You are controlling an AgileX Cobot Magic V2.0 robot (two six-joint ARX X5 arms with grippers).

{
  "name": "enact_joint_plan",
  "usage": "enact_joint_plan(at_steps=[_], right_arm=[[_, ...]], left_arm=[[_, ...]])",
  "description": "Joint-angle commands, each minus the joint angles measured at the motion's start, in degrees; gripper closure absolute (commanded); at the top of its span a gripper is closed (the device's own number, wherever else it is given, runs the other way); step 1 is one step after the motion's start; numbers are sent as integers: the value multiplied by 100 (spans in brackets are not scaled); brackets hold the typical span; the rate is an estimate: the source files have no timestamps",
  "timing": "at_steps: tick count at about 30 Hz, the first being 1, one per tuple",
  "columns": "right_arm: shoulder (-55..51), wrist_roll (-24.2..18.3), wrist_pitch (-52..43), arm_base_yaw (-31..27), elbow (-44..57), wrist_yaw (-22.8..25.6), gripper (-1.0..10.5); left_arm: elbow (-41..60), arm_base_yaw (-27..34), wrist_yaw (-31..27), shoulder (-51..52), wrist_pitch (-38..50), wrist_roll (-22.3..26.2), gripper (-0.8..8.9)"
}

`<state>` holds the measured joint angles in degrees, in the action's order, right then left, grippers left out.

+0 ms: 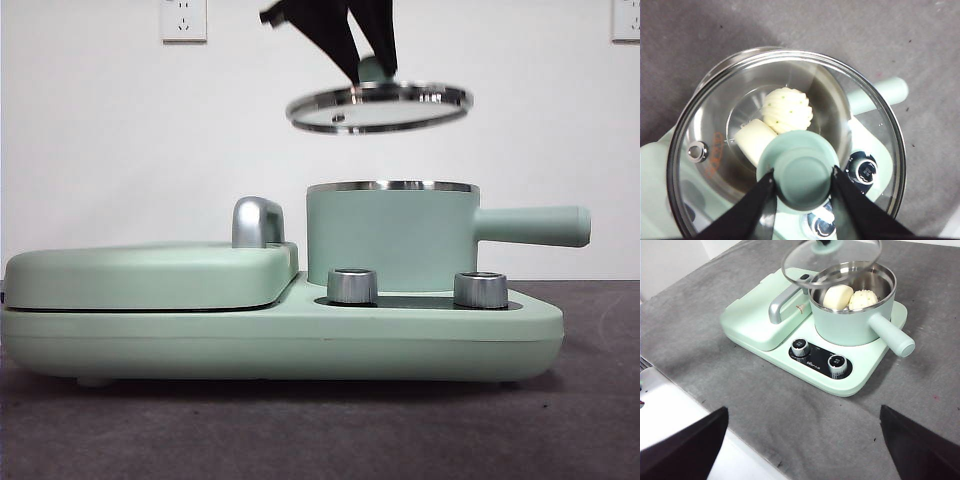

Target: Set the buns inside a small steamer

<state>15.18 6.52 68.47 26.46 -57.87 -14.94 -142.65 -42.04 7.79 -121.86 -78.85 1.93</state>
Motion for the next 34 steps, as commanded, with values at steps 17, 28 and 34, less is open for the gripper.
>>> enact_joint_plan(at_steps=[17,28,34], right_arm=[[-4,243,-76,31,-31,-13,464],[-4,249,-240,31,-31,-13,464],[-4,247,-243,31,-31,-11,464]], left_arm=[[-192,160,289,-673,599,197,799],[-192,223,468,-719,629,188,799],[-192,223,466,-721,649,190,799]])
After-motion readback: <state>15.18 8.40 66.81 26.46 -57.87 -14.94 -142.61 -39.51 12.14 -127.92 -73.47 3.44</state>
